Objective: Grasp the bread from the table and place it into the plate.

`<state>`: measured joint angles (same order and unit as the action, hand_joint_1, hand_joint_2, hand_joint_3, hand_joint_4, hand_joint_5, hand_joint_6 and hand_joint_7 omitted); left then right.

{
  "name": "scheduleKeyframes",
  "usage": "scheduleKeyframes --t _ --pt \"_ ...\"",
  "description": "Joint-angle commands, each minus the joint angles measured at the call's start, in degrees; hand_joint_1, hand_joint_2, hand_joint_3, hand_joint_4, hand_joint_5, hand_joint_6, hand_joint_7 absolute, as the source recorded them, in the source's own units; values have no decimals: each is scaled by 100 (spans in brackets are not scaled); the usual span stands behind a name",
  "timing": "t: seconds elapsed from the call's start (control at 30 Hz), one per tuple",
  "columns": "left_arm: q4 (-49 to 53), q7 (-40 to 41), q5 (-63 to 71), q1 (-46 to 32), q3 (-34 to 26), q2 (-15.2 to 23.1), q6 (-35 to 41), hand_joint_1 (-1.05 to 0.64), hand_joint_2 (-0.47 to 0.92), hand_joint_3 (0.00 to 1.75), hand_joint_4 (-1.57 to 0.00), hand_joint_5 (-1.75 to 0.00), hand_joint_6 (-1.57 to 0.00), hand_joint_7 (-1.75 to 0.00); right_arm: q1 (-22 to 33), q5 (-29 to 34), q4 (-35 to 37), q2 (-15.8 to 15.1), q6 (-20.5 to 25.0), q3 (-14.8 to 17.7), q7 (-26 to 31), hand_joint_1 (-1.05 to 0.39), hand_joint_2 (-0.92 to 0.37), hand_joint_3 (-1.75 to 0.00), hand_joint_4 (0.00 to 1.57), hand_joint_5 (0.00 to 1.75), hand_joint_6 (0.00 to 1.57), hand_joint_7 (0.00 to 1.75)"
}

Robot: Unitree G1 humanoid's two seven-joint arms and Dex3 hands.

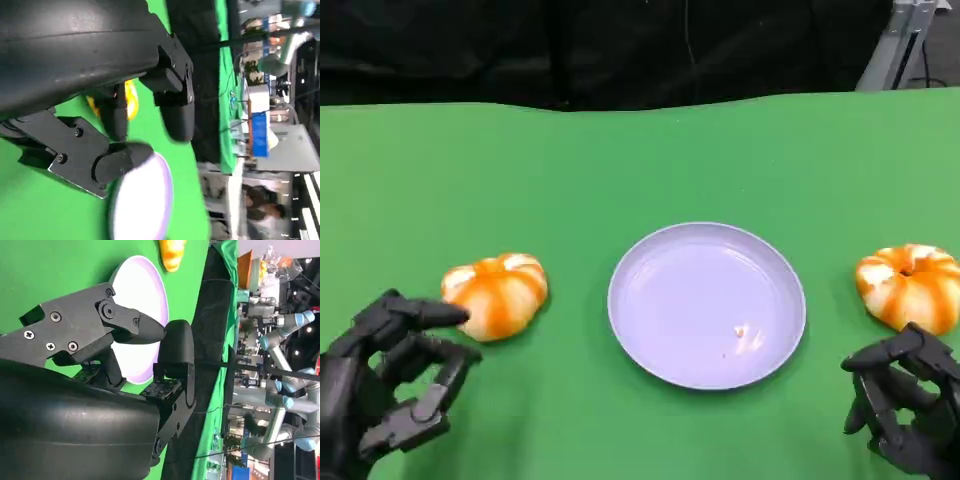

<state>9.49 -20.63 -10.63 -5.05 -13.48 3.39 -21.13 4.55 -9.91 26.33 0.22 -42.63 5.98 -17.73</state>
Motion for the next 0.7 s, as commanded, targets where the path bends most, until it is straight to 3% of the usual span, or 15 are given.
scheduleKeyframes --t 0.03,0.17,0.37,0.5,0.7 --pt "-205 535 1355 -151 143 596 -699 -64 92 32 -26 -48 -47 -14 42 73 -55 -53 -97 11 100 -18 -82 -66 83 161 81 131" --pt "-671 810 2266 -118 290 1058 -671 -73 92 29 -24 -33 -46 -5 72 13 -136 -58 0 -1 72 -18 -83 -64 81 161 81 130" --pt "-1260 1144 3986 463 641 1713 139 -81 92 17 -30 -24 -49 -3 66 120 -139 -76 -41 13 165 -18 -82 -66 82 163 81 135" --pt "-826 1345 4835 1194 1120 2055 468 -81 91 4 -38 -16 -56 -2 29 22 -59 -74 -71 5 91 -17 -82 -66 82 162 81 134" --pt "401 1744 5879 2168 2047 2340 858 -81 91 1 -45 -9 -57 -1 122 77 -212 -55 16 -24 162 -17 -82 -66 81 163 81 133"
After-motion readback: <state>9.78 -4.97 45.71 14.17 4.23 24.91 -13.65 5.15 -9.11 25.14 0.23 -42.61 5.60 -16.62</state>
